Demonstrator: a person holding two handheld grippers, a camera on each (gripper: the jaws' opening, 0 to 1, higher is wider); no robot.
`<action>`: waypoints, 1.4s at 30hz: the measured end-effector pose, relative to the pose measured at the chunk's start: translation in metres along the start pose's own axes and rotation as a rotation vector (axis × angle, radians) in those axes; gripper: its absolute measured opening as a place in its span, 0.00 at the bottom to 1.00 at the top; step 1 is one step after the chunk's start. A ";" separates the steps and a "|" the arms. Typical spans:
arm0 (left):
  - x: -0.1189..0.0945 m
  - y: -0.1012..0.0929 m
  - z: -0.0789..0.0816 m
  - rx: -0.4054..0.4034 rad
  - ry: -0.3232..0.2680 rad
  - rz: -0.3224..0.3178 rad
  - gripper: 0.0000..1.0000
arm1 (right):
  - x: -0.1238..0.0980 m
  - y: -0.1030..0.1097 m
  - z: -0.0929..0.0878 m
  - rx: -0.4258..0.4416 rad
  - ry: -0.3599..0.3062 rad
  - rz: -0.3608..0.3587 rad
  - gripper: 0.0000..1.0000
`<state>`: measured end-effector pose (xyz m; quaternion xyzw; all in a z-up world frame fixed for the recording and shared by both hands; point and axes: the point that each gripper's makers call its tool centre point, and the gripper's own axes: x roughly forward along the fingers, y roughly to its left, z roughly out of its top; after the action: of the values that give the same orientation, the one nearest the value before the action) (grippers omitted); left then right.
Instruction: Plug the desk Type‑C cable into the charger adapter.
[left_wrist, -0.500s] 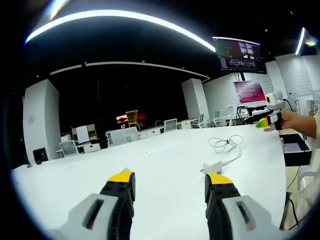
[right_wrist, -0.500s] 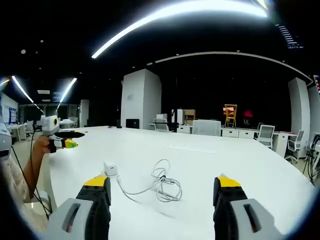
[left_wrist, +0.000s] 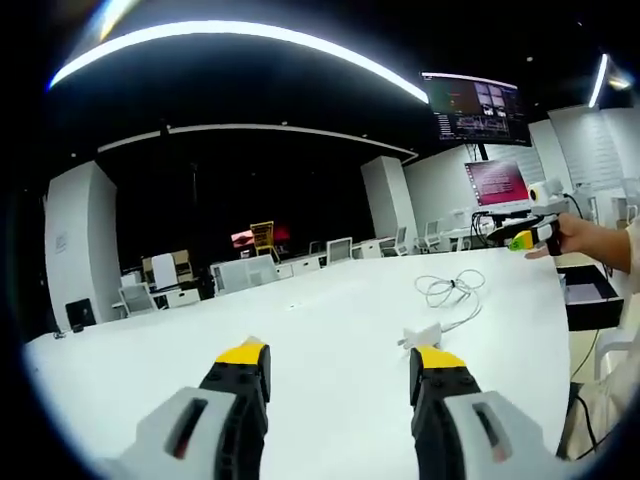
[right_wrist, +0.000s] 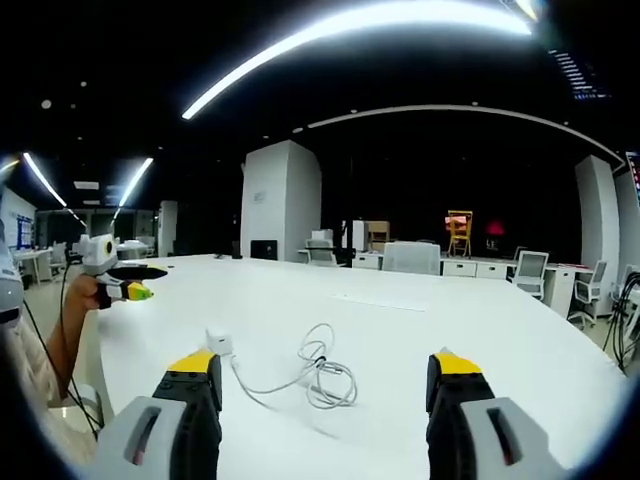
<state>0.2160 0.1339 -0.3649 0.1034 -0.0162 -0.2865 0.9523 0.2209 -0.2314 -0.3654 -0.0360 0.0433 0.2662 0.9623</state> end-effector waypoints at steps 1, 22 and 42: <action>0.000 -0.001 0.002 0.002 -0.003 -0.002 0.56 | 0.000 -0.001 0.001 0.005 0.000 0.001 0.84; -0.002 -0.008 0.001 0.018 0.030 -0.173 0.57 | -0.016 0.012 0.012 -0.058 0.003 0.070 0.81; 0.023 -0.026 0.024 0.103 0.057 -0.368 0.58 | -0.028 0.025 0.014 -0.133 0.071 0.100 0.79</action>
<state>0.2187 0.0960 -0.3476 0.1614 0.0153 -0.4515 0.8774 0.1849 -0.2225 -0.3499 -0.1071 0.0614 0.3149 0.9411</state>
